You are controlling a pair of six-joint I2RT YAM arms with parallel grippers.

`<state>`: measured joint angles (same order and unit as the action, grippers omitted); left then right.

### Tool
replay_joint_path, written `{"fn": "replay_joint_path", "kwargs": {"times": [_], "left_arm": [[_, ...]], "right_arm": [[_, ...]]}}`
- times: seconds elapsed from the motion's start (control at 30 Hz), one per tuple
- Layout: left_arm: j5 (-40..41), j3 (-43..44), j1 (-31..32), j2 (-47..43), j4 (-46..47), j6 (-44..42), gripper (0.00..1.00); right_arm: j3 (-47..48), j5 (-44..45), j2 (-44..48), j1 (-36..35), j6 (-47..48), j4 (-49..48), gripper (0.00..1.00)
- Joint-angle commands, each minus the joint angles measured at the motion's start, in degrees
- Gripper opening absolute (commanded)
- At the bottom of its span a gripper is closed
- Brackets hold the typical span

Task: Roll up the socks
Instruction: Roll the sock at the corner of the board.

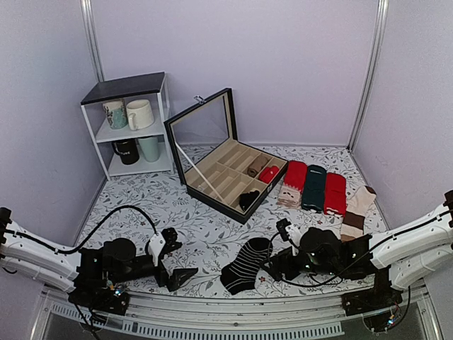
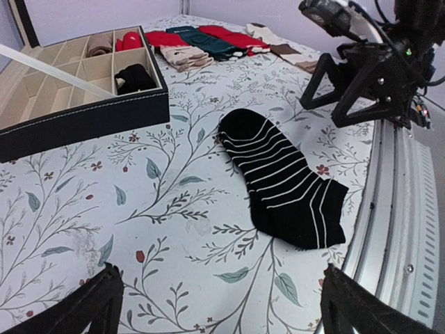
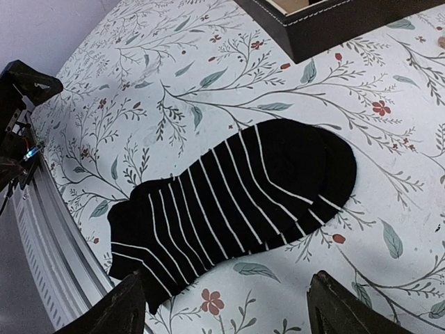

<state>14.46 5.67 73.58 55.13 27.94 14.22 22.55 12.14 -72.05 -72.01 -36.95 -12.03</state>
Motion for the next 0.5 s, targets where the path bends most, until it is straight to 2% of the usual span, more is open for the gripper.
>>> {"fn": "replay_joint_path", "kwargs": {"times": [0.0,0.17,0.27,0.47], "left_arm": [[3.10,1.04,0.69,-0.75,0.49,3.17,1.00],[0.77,1.42,0.68,-0.58,-0.06,1.32,1.00],[-2.58,1.14,0.63,-1.49,-0.24,-1.55,0.99],[-1.43,-0.93,0.68,-5.85,0.20,-1.97,0.99]], "right_arm": [[-0.01,1.35,1.93,-0.33,2.00,1.63,0.82],[-4.28,-0.77,6.58,-0.33,6.58,-1.54,0.85],[-7.71,-4.60,10.88,-0.39,10.95,-6.25,0.85],[-14.78,-11.76,15.00,-1.01,19.97,-18.45,0.85]]}}
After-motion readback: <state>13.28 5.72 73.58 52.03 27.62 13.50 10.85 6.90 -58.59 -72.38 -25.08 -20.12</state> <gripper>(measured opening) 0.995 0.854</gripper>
